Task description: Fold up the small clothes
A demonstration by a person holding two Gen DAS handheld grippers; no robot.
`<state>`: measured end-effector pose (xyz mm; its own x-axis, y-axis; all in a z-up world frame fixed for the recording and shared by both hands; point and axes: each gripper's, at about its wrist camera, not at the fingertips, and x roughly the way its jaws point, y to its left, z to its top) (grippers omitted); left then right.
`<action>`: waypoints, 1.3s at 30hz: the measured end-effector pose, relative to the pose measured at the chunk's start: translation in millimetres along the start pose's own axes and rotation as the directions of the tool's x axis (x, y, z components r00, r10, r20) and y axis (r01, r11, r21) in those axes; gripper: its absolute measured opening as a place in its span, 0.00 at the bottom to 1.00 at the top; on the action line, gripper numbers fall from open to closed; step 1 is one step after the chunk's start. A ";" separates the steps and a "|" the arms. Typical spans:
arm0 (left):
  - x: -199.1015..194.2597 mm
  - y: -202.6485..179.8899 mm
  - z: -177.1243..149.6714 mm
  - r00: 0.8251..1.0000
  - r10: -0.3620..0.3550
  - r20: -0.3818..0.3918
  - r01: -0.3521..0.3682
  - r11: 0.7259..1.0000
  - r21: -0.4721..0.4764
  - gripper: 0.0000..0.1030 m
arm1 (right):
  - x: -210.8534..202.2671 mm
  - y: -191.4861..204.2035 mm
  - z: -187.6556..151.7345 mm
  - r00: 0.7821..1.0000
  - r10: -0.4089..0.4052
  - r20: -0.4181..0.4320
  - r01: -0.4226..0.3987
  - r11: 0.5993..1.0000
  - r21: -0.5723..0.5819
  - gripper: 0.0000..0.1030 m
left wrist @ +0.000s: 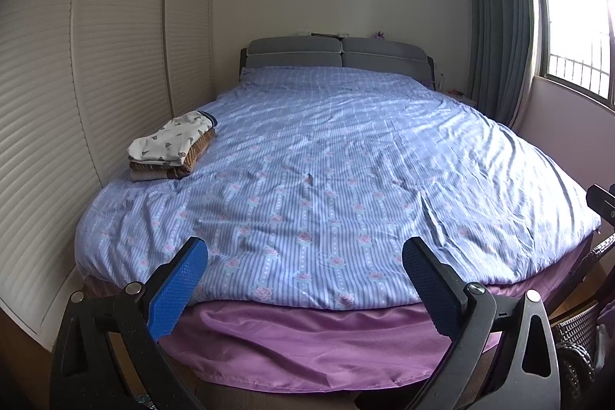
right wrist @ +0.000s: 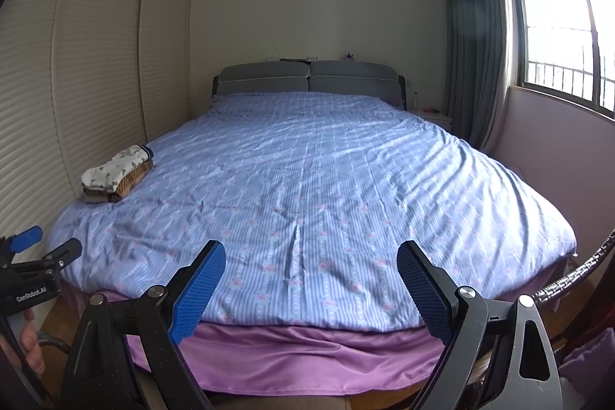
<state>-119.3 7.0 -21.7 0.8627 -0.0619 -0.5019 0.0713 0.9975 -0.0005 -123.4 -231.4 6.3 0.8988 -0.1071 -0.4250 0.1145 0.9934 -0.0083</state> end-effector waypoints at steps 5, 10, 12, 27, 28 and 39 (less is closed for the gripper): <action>-0.1 -1.6 0.1 1.000 -0.001 0.000 0.001 1.000 0.002 1.00 | -0.1 0.3 -0.3 1.000 -0.001 0.000 0.001 1.000 0.000 0.89; -0.1 -1.7 -0.1 1.000 0.000 -0.001 0.000 1.000 0.002 1.00 | 0.4 -0.3 -0.9 1.000 0.003 -0.005 -0.003 1.000 0.002 0.89; -0.3 -1.9 0.1 1.000 -0.001 -0.001 0.001 1.000 0.001 1.00 | 0.3 -0.3 -1.0 1.000 0.002 -0.006 -0.002 1.000 0.002 0.89; -0.8 -5.1 0.8 1.000 -0.002 -0.001 0.002 1.000 0.006 1.00 | 0.4 -0.9 -1.4 1.000 0.003 -0.009 -0.003 1.000 0.002 0.89; -0.6 -4.3 0.2 1.000 -0.002 0.001 0.002 1.000 0.005 1.00 | 0.4 -1.1 -1.6 1.000 0.003 -0.010 -0.003 1.000 0.002 0.89; -0.7 -5.7 1.9 1.000 -0.005 -0.002 0.005 1.000 0.006 1.00 | 0.1 -1.2 -1.5 1.000 0.003 -0.011 -0.003 1.000 0.003 0.89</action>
<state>-119.4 1.4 -19.7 0.8614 -0.0663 -0.5036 0.0784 0.9969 0.0029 -124.0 -232.6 4.9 0.8945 -0.1032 -0.4350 0.1127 0.9936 -0.0040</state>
